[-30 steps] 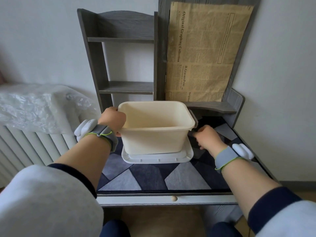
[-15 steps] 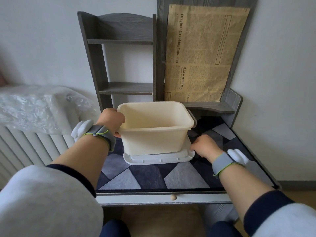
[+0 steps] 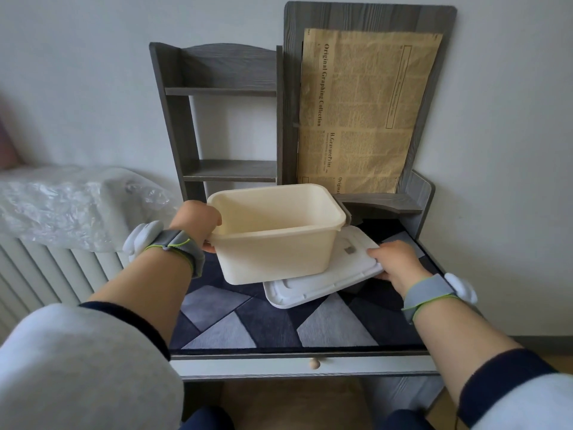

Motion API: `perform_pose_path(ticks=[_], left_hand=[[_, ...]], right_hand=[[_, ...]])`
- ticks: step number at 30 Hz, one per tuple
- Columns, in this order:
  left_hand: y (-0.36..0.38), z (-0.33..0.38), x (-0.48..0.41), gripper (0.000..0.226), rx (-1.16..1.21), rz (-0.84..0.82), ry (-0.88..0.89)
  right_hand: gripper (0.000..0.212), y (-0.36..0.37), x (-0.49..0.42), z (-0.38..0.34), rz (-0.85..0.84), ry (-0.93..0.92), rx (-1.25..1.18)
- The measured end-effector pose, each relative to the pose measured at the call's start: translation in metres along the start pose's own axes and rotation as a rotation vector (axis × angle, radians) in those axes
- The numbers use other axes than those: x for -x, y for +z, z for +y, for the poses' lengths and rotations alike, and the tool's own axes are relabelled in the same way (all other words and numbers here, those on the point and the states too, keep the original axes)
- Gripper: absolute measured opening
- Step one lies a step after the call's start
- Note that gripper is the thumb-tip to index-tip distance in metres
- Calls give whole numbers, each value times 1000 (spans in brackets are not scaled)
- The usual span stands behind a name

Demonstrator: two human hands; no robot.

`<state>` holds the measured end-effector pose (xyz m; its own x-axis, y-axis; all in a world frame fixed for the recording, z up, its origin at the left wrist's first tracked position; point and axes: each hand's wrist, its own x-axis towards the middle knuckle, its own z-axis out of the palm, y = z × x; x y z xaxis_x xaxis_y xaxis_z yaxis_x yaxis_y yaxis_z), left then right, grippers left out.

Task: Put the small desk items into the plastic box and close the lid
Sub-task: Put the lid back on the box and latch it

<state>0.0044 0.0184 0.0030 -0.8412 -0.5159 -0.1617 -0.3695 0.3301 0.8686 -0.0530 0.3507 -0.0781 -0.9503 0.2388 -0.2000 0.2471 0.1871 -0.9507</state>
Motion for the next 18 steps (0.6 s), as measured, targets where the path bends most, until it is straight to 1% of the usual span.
perform_pose_path(ticks=[2,3,4,6,7,9,11,14,16,18], left_hand=[[-1,1,3,20,8,3,-11],[-1,2,4,19,12,5,-11],[0,4,5,22,19,8,-5],[0,4,5,32,33,15,2],[0,4,4,32,37,17,3],[2,5,3,22,46,14,9],[2,8,1,17,47,-3,4],[5,12,1,12,-1,-38,-33],[6,11,3,10,-6,-8,2],[10,9,4,13,-20,18,36]], right_hand=[[12,-4,0,-5,4,7,-133],[8,-6,-1,-9,27,-5,-169],[8,-9,0,-14,61,-26,-195],[12,-11,0,-23,150,-76,-211],[12,-11,0,-27,194,-112,-212],[17,-14,3,-39,262,-189,-216],[19,-17,5,-50,315,-254,-229],[35,-22,9,-66,371,-335,-233],[36,-23,13,-76,395,-398,-207],[32,-24,19,-84,403,-487,-179]])
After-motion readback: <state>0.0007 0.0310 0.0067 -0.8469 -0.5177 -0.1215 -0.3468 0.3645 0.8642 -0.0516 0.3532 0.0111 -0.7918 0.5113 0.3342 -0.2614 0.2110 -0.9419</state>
